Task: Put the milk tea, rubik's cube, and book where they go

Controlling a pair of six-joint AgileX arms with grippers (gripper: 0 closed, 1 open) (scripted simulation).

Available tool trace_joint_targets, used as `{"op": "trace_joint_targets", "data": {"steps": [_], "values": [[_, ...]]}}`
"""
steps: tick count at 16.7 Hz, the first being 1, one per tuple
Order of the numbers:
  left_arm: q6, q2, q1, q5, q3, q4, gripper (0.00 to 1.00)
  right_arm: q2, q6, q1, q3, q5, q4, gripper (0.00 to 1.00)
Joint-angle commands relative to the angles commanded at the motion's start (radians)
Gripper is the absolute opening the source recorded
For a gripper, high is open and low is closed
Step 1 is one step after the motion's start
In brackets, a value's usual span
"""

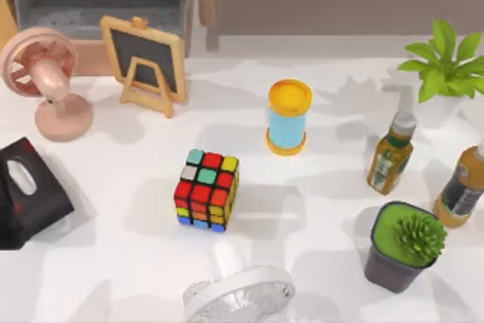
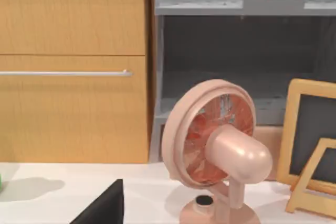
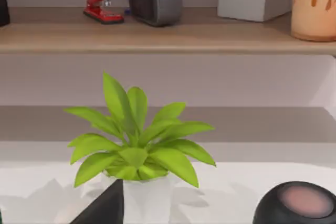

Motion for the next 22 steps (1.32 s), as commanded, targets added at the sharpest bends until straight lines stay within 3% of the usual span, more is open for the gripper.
{"op": "trace_joint_targets", "data": {"steps": [4, 8, 22], "values": [[0.0, 0.0, 0.0, 0.0, 0.0, 0.0, 1.0, 0.032, -0.002, -0.007, 0.023, -0.01, 0.018, 1.0], [0.0, 0.0, 0.0, 0.0, 0.0, 0.0, 1.0, 0.223, -0.005, -0.05, 0.153, -0.058, 0.122, 1.0], [0.0, 0.0, 0.0, 0.0, 0.0, 0.0, 1.0, 1.598, 0.003, -0.32, 0.887, -0.287, 0.71, 1.0]]}}
